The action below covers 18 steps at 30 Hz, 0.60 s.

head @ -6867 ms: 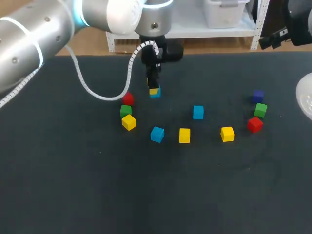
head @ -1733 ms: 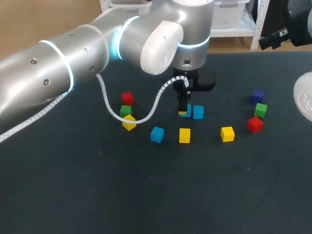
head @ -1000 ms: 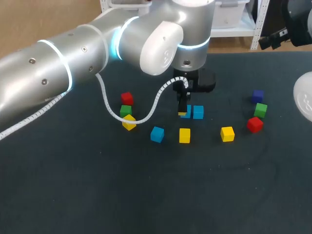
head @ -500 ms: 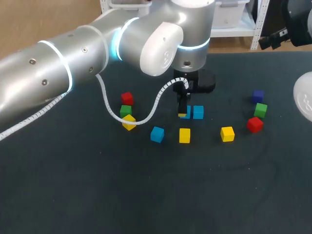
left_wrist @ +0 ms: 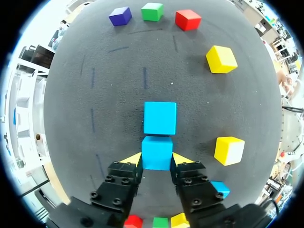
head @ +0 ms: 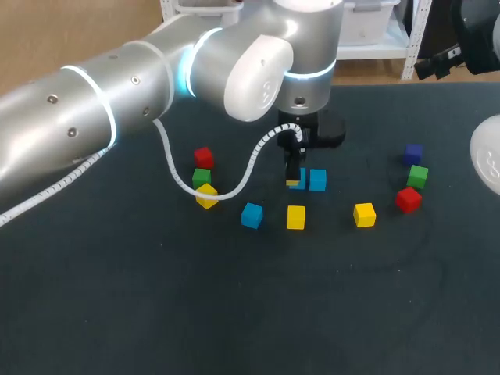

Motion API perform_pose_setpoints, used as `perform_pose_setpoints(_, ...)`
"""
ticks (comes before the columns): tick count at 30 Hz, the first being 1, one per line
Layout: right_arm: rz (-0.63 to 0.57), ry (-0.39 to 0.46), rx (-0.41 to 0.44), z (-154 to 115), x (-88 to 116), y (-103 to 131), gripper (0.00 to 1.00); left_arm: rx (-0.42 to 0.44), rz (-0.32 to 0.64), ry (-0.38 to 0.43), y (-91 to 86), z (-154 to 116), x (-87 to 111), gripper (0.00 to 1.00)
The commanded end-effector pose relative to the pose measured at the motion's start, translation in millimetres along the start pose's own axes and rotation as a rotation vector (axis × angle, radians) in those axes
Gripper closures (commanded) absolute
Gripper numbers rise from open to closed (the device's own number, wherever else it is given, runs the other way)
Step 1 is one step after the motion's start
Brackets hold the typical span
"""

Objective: Place the blue cubes, place green cubes on the blue cubes, place the yellow cubes on the green cubes, then place the red cubes on the yellow cubes, and place purple cube on the red cubes.

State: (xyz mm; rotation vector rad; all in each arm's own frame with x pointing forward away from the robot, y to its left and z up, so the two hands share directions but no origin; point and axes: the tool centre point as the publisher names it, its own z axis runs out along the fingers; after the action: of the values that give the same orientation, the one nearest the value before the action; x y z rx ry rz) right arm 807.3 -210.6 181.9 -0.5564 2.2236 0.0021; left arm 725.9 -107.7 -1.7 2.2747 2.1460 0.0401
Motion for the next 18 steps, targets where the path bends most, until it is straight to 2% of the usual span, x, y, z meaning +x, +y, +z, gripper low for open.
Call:
perform_pose_setpoints(1, 0.000, 0.000, 0.003, -1.3, 0.3, 0.6, 0.00, 0.001, -0.003, -0.002, 0.7, 0.0, -0.2, 0.96)
perform_pose_setpoints(7, 0.000, 0.000, 0.003, -1.3, 0.3, 0.6, 0.00, 0.002, -0.002, -0.001, 0.3, 0.0, -0.5, 1.00)
perform_pose_setpoints(10, 0.000, 0.000, 0.003, -1.3, 0.3, 0.6, 0.00, 0.002, -0.001, 0.000, 0.1, 0.5, -0.7, 0.97)
perform_pose_setpoints(11, 0.000, 0.000, 0.003, -1.3, 0.3, 0.6, 0.00, 0.002, 0.000, 0.002, 0.0, 0.6, -0.7, 0.92)
perform_pose_setpoints(14, 0.000, 0.000, 0.003, -1.3, 0.3, 0.6, 0.00, 0.006, 0.001, 0.007, 0.0, 1.0, -0.5, 0.58)
perform_pose_setpoints(15, 0.000, 0.000, 0.003, -1.3, 0.3, 0.6, 0.00, 0.006, 0.000, 0.007, -0.1, 1.0, -0.5, 0.55)
perform_pose_setpoints(16, 0.000, 0.000, 0.003, -1.3, 0.3, 0.6, 0.00, 0.006, -0.001, 0.007, -0.2, 1.0, -0.4, 0.30)
perform_pose_setpoints(17, 0.000, 0.000, 0.003, -1.3, 0.3, 0.6, 0.00, 0.006, -0.002, 0.008, -0.2, 1.0, -0.3, 0.00)
perform_pose_setpoints(18, 0.000, 0.000, 0.003, -1.3, 0.3, 0.6, 0.00, 0.001, -0.008, 0.007, -0.3, 1.0, -0.2, 0.00)
